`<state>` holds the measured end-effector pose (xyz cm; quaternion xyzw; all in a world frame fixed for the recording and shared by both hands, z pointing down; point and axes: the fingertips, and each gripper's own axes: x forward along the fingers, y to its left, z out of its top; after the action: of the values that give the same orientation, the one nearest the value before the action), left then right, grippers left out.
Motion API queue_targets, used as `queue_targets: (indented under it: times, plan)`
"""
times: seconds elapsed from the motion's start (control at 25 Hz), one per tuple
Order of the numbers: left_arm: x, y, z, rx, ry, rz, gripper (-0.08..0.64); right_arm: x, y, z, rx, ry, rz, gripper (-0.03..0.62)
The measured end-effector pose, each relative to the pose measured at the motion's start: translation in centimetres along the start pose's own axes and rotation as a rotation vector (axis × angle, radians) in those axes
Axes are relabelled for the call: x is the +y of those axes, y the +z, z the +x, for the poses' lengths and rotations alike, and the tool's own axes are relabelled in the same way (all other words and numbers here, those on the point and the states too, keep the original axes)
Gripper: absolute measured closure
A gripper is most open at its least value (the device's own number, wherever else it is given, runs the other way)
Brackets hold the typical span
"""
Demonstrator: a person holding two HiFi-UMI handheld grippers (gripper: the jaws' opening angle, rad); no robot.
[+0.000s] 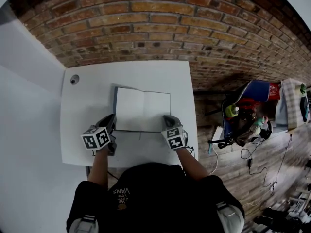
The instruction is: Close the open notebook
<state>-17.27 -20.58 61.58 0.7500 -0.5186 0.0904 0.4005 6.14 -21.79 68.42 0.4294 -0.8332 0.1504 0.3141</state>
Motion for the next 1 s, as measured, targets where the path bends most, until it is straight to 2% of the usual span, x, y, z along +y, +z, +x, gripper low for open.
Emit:
queue_targets:
  times: [0.48, 0.6, 1.0]
  plan:
    - [-3.4, 1.2, -0.8, -0.033, -0.084, 0.016, 0.531, -0.3, 0.0, -0.1, 0.006, -0.013, -0.029, 0.594]
    - [-4.4, 1.5, -0.7, -0.037, -0.111, 0.028, 0.531, -0.1, 0.0, -0.1, 0.007, -0.008, -0.010, 0.594]
    - [-7.7, 1.8, -0.6, -0.041, -0.181, 0.070, 0.531, -0.1, 0.1, -0.3, 0.017, -0.003, -0.046, 0.594]
